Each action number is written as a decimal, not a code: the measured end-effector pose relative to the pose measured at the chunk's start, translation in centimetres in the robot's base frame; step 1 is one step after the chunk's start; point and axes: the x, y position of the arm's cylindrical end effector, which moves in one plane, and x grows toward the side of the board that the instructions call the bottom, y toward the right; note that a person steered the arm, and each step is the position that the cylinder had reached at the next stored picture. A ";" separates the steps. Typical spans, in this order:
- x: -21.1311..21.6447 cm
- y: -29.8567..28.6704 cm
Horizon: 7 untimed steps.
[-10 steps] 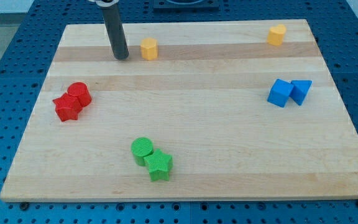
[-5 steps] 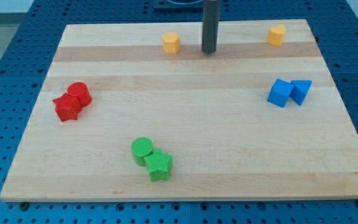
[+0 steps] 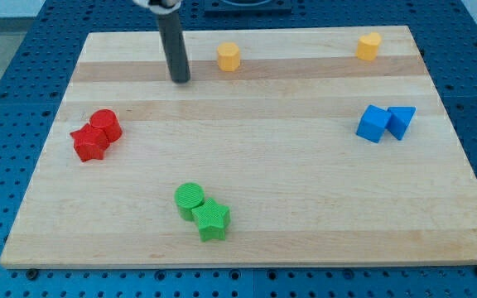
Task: Push the hexagon to top center of the board
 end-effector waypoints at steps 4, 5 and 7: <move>-0.9 12.0; -0.9 13.7; 4.6 8.7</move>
